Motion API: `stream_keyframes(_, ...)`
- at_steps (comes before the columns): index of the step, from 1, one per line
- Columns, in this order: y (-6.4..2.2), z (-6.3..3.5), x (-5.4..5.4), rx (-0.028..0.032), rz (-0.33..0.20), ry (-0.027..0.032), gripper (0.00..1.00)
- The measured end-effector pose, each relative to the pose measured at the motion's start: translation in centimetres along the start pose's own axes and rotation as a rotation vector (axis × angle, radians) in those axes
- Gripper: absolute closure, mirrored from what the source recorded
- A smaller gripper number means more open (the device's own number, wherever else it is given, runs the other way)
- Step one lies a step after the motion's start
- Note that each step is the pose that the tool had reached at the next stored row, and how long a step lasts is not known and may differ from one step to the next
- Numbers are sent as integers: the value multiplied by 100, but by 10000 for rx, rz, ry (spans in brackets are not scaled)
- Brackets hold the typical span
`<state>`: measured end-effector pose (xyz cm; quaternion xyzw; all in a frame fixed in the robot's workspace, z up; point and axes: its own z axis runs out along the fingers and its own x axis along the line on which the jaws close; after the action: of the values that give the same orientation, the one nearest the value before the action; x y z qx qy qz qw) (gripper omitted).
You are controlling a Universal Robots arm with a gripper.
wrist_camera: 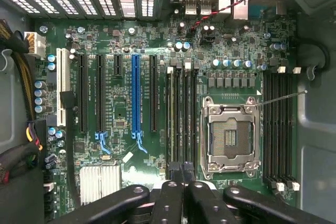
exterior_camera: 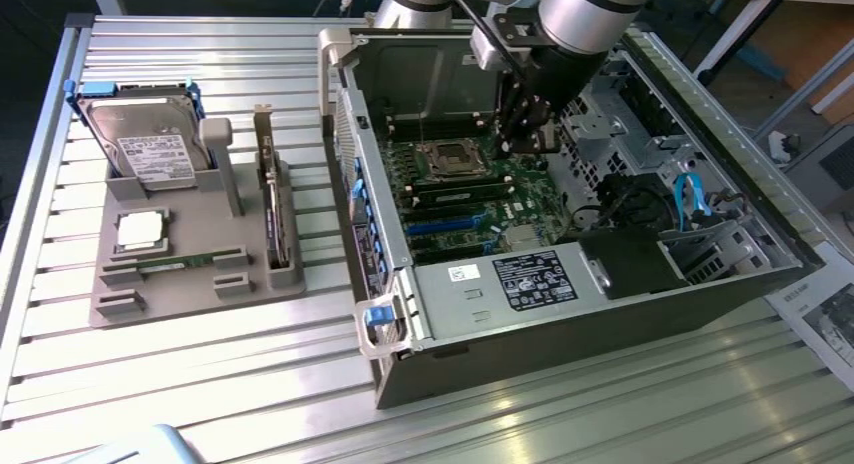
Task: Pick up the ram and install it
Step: 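Press down the ram until it locks into place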
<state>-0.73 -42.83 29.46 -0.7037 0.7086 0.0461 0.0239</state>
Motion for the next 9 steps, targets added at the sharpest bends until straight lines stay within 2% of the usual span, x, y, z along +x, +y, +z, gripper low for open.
stream_keyframes(9,6,-196,-20,0,0,0,90)
